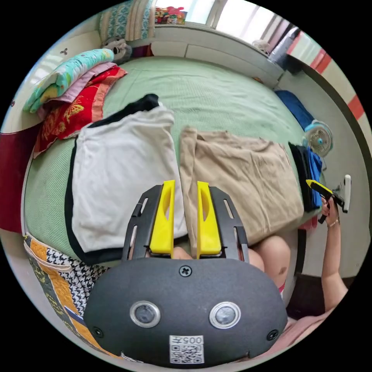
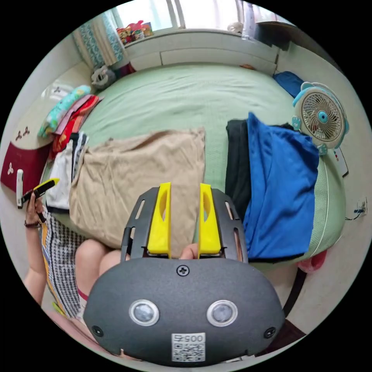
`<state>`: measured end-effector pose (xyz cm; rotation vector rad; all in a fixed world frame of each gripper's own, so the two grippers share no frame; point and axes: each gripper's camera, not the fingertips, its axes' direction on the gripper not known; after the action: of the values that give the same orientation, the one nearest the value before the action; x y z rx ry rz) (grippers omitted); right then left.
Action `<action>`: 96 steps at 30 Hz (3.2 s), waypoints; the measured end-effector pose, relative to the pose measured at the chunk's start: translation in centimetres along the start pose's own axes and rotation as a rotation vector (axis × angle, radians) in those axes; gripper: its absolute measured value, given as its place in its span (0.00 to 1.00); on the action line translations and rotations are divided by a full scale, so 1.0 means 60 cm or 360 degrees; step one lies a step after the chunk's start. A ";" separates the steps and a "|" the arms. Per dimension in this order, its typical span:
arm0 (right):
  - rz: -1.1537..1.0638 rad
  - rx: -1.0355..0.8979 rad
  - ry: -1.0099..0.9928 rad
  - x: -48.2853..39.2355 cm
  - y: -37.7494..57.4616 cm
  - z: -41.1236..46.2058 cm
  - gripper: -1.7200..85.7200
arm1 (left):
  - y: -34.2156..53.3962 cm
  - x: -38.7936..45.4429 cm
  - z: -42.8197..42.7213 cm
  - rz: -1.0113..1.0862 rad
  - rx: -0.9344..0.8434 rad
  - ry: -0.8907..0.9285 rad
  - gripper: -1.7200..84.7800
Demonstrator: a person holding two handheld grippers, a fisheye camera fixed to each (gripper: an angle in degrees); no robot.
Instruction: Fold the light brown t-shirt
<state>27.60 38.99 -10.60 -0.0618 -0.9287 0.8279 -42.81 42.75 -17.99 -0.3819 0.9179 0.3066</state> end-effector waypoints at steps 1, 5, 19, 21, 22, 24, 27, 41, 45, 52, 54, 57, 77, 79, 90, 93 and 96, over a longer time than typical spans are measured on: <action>-0.0014 -0.0025 -0.0004 0.000 0.018 0.009 0.13 | 0.027 0.002 0.016 0.0040 -0.0039 0.0038 0.13; 0.0008 -0.0117 -0.0120 0.014 0.111 0.054 0.13 | 0.098 0.016 0.080 0.0098 -0.0166 0.0088 0.14; 0.0020 -0.0044 -0.0045 -0.011 0.138 0.063 0.00 | 0.113 0.058 0.168 0.0018 -0.0155 0.0156 0.03; 0.0055 -0.0062 -0.0039 -0.003 0.168 0.084 0.00 | 0.126 0.063 0.186 0.0026 -0.0187 0.0128 0.03; 0.0066 -0.0065 -0.0050 -0.002 0.175 0.092 0.00 | 0.133 0.063 0.204 0.0012 -0.0219 0.0138 0.03; 0.0135 -0.0116 -0.0084 0.006 0.196 0.123 0.00 | 0.140 0.060 0.222 -0.0051 -0.0255 0.0107 0.03; 0.0167 -0.0134 -0.0019 0.008 0.201 0.128 0.01 | 0.143 0.058 0.220 -0.0122 -0.0215 0.0021 0.02; -0.0438 0.0145 -0.0102 -0.238 -0.092 0.180 0.05 | -0.118 0.257 0.277 0.0263 0.0002 0.0028 0.10; -0.0550 0.0005 -0.0068 -0.311 -0.178 0.273 0.03 | -0.166 0.284 0.328 0.0279 -0.0055 -0.0107 0.10; -0.0492 -0.0044 0.0045 -0.322 -0.294 0.334 0.01 | -0.234 0.265 0.343 0.0234 0.0017 -0.0388 0.10; -0.0418 -0.0072 -0.0097 -0.290 -0.301 0.337 0.01 | -0.235 0.260 0.330 0.0211 0.0072 -0.0381 0.09; -0.0328 -0.0124 -0.0231 -0.243 -0.277 0.339 0.02 | -0.217 0.270 0.314 0.0174 0.0116 -0.0282 0.09; -0.0013 0.0097 0.0078 0.153 0.110 0.074 0.07 | 0.054 0.882 0.309 0.1129 0.0048 0.0252 0.16; -0.0019 0.0096 0.0087 0.167 0.135 0.064 0.07 | 0.071 0.934 0.340 0.1131 -0.0001 0.0235 0.17; 0.0028 0.0159 -0.0028 0.237 0.200 0.066 0.09 | 0.070 1.014 0.465 0.0838 -0.0125 -0.0113 0.11; 0.0039 0.0145 -0.0073 0.251 0.173 0.085 0.09 | 0.055 0.984 0.442 0.0811 -0.0180 0.0033 0.08; 0.0052 0.0134 -0.0201 0.261 0.119 0.100 0.09 | 0.041 0.936 0.401 0.0768 -0.0161 0.0238 0.08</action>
<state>23.93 52.50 1.12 0.0490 -1.0126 0.9086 5.34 60.94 -50.97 -0.2741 1.1408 0.7765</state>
